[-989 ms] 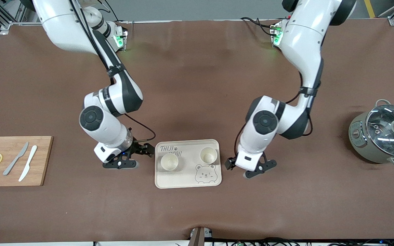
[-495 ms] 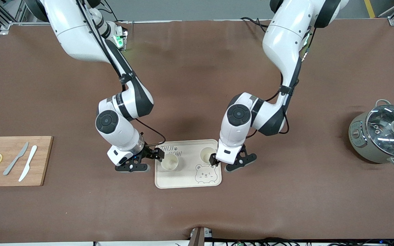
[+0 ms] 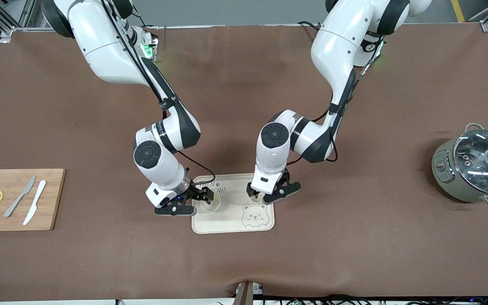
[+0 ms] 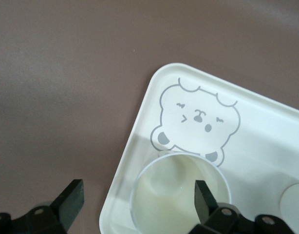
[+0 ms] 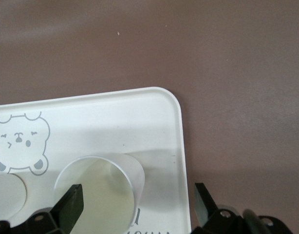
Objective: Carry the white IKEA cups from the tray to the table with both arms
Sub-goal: 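Lower both grippers around the white cups and close them on the rims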
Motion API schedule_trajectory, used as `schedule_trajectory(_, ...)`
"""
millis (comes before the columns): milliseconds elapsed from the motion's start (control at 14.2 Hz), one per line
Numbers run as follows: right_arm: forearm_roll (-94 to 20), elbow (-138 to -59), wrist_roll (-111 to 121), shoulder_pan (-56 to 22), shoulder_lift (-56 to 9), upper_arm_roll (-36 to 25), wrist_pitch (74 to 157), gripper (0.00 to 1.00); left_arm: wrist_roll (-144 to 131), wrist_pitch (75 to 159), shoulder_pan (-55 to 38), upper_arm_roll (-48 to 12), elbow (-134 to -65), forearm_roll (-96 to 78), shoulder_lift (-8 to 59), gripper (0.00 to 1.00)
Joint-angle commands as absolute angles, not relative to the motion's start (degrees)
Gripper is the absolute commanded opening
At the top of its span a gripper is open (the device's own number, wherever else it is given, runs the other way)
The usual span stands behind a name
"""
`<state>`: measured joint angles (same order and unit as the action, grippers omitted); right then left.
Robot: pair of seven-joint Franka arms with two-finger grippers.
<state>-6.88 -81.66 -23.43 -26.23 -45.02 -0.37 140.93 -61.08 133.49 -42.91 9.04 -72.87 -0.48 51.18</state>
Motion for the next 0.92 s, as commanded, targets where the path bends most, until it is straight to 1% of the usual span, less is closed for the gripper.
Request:
schedule_trajectory(0, -6.86, -79.54, -24.61, -26.81, -47.90, -0.88, 142.99, 1.00, -62.67, 134.03, -43.59, 10.20, -71.37, 0.70, 52.29, 1.00)
schedule_trajectory(71, -6.68, -79.54, -24.61, -26.81, -48.07, -0.97, 143.26, 1.00, -62.93, 134.21, -43.59, 10.20, -71.37, 0.70, 52.29, 1.00)
schedule_trajectory(141, -6.68, -79.54, -24.61, -26.81, -48.34, -0.97, 143.35, 1.00, -64.58, 134.47, -43.42, 10.20, -71.37, 0.62, 52.29, 0.79)
schedule_trajectory(212, -6.68, -79.54, -24.61, -26.81, -48.43, -0.97, 143.35, 1.00, -65.99, 135.69, -43.33, 10.20, -71.37, 0.62, 52.29, 0.50)
schedule_trajectory(283, -6.59, -79.54, -24.61, -26.89, -48.51, -0.97, 143.35, 1.00, -66.35, 136.49, -43.33, 10.11, -71.45, 0.62, 52.38, 0.31)
schedule_trajectory(353, -6.59, -79.54, -24.61, -27.07, -48.52, -0.97, 143.35, 1.00, -66.44, 136.67, -43.33, 10.11, -71.37, 0.62, 52.47, 0.17)
schedule_trajectory(424, -6.59, -79.54, -24.61, -27.07, -48.52, -0.97, 143.35, 1.00, -66.45, 136.58, -43.33, 10.19, -71.37, 0.62, 52.47, 0.07)
schedule_trajectory(495, -6.59, -79.54, -24.52, -27.07, -48.52, -0.97, 143.35, 1.00, -66.45, 136.58, -43.33, 10.28, -71.45, 0.70, 52.47, 0.00)
schedule_trajectory(565, -6.68, -79.54, -24.61, -27.07, -48.52, -0.97, 143.35, 0.91, -66.36, 136.58, -43.33, 10.28, -71.46, 0.70, 52.38, 0.00)
schedule_trajectory(636, -6.94, -79.54, -24.70, -26.98, -48.52, -0.97, 143.35, 0.68, -66.44, 136.58, -43.42, 10.37, -71.37, 0.70, 52.38, 0.00)
schedule_trajectory(707, -7.03, -79.54, -24.70, -26.98, -48.52, -0.97, 143.35, 0.53, -66.45, 136.58, -43.42, 10.55, -71.37, 0.70, 52.30, 0.00)
schedule_trajectory(777, -6.94, -79.63, -24.70, -27.07, -48.52, -0.97, 143.35, 0.41, -66.62, 136.58, -43.33, 10.55, -71.45, 0.62, 51.95, 0.00)
schedule_trajectory(848, -7.03, -79.63, -24.78, -27.07, -48.52, -0.88, 143.35, 0.34, -67.58, 136.58, -43.24, 10.55, -71.37, 0.62, 51.68, 0.00)
